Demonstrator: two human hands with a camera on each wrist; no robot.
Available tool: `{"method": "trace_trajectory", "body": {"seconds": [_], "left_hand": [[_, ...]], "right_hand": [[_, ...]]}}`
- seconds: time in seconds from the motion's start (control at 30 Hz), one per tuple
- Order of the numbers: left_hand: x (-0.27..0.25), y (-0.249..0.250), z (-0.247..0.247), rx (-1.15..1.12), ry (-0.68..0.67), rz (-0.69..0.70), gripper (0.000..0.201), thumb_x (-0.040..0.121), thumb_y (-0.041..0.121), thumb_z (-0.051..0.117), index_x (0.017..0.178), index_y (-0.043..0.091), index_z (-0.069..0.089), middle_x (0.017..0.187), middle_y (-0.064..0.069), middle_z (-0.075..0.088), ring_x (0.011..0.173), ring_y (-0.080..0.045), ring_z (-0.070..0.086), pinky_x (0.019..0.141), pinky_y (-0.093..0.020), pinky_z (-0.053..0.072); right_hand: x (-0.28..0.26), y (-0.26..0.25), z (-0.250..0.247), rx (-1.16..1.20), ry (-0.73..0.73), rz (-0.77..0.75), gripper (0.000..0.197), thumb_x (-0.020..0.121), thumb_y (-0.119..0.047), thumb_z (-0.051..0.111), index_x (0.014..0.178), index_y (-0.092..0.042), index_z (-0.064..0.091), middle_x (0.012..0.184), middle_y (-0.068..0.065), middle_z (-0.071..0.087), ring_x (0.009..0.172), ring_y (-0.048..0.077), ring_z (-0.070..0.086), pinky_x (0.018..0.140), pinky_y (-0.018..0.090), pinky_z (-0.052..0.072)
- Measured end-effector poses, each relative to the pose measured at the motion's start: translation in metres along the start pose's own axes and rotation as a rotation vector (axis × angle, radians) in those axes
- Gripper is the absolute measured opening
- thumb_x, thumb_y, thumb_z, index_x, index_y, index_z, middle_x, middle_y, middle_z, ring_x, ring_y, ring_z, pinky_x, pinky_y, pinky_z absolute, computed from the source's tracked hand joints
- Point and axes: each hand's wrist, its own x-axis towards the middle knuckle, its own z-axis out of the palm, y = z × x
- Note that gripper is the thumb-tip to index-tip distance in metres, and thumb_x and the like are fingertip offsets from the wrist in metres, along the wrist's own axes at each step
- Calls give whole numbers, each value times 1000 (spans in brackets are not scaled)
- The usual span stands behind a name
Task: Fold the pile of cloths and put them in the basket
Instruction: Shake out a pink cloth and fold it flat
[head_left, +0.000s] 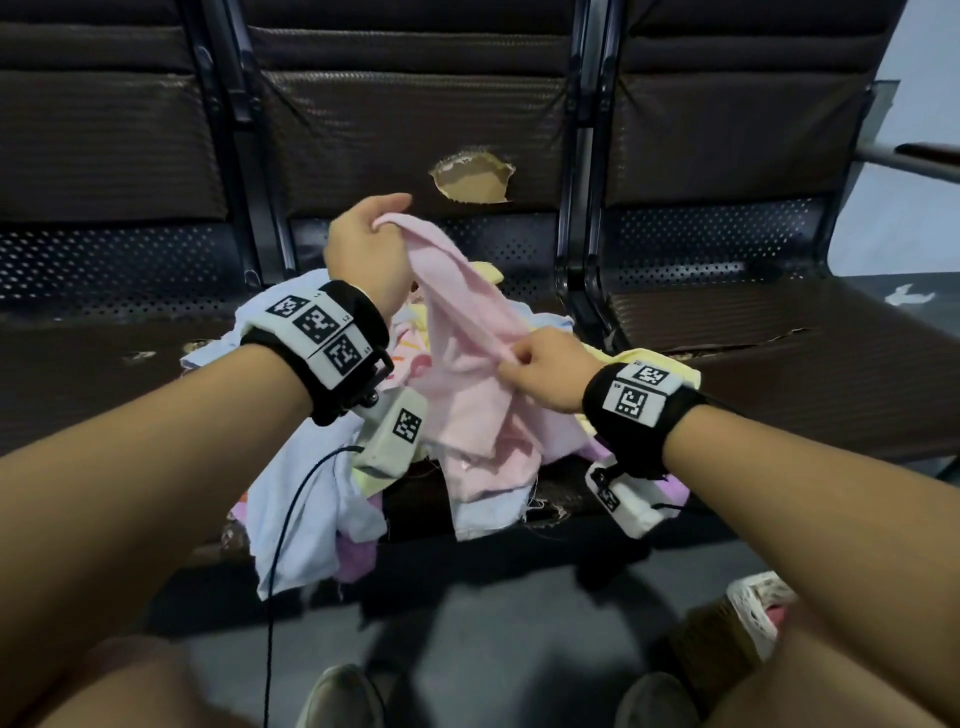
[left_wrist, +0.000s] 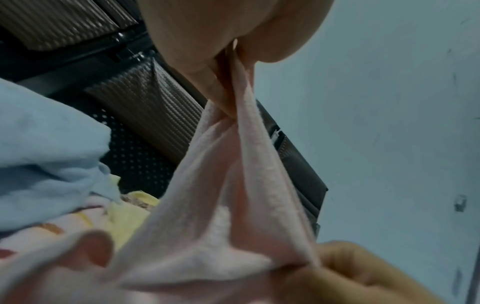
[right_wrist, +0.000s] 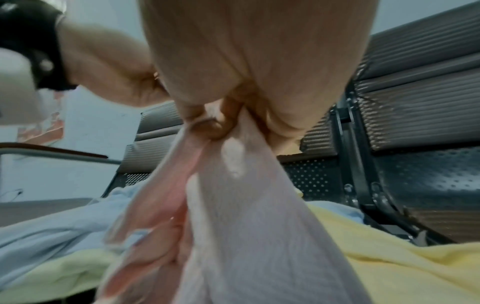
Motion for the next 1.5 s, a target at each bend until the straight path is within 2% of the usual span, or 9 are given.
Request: {"method": "trace_trajectory", "body": {"seconds": [0.1, 0.2, 0.3, 0.47, 0.67, 0.9, 0.97, 1.33, 1.5], "left_hand": [[6, -8, -12, 52, 87, -30, 46, 81, 8, 37, 96, 25, 77, 97, -2, 74, 89, -18, 71, 59, -23, 57], [10, -16, -15, 80, 67, -75, 39, 87, 9, 35, 99, 13, 71, 93, -13, 71, 74, -28, 72, 55, -35, 60], [9, -20, -14, 82, 23, -97, 37, 86, 5, 30, 100, 7, 64, 65, -11, 63, 44, -22, 58, 43, -26, 47], [11, -11, -20, -46, -19, -133, 44, 84, 0, 29, 97, 10, 71, 71, -9, 67, 54, -21, 67, 48, -25, 52], [4, -13, -27, -65, -100, -146, 40, 88, 1, 36, 93, 5, 76, 93, -17, 73, 80, -29, 73, 67, -34, 61], [1, -12, -25, 441, -46, 145, 33, 95, 24, 38, 81, 2, 59, 80, -8, 60, 83, -32, 56, 70, -37, 44], [4, -6, -22, 470, -52, 149, 32, 98, 30, 41, 76, 8, 48, 81, -4, 53, 82, -25, 47, 69, -34, 31], [20, 43, -33, 194, -357, 45, 39, 70, 33, 58, 101, 13, 71, 92, -9, 67, 80, -22, 60, 68, -38, 47], [36, 53, -44, 319, -122, 189, 25, 74, 34, 53, 77, 16, 71, 68, -2, 65, 67, -18, 59, 60, -35, 50]], "right_hand": [[3, 16, -19, 8, 260, 52, 27, 90, -29, 63, 66, -16, 66, 62, 2, 59, 66, 20, 55, 55, 27, 39], [3, 28, -30, -95, 334, 40, 23, 95, -26, 56, 83, -15, 72, 72, 7, 64, 80, 29, 61, 68, 30, 41], [4, 28, -31, -45, 325, 41, 40, 103, -29, 43, 66, -15, 48, 64, 2, 50, 71, 30, 52, 62, 34, 29], [2, 31, -39, 96, 331, -5, 48, 99, -35, 58, 59, -18, 38, 58, -3, 40, 57, 14, 39, 53, 29, 30], [-3, 46, -43, -268, 189, -55, 13, 92, -29, 68, 89, -17, 72, 86, 6, 69, 87, 26, 62, 74, 31, 43], [0, 51, -58, -222, 128, 139, 50, 100, -40, 52, 55, -19, 51, 59, 3, 53, 64, 25, 54, 64, 32, 36], [1, 46, -68, -194, 159, 95, 42, 101, -33, 53, 61, -19, 52, 65, 4, 55, 68, 25, 53, 66, 31, 34], [7, 13, -142, -124, 519, -117, 21, 97, -16, 52, 78, -22, 55, 87, 13, 67, 83, 30, 60, 68, 28, 29], [2, 13, -153, -207, 393, -135, 15, 92, -25, 66, 78, -18, 70, 75, 4, 65, 79, 23, 62, 68, 28, 35]]}}
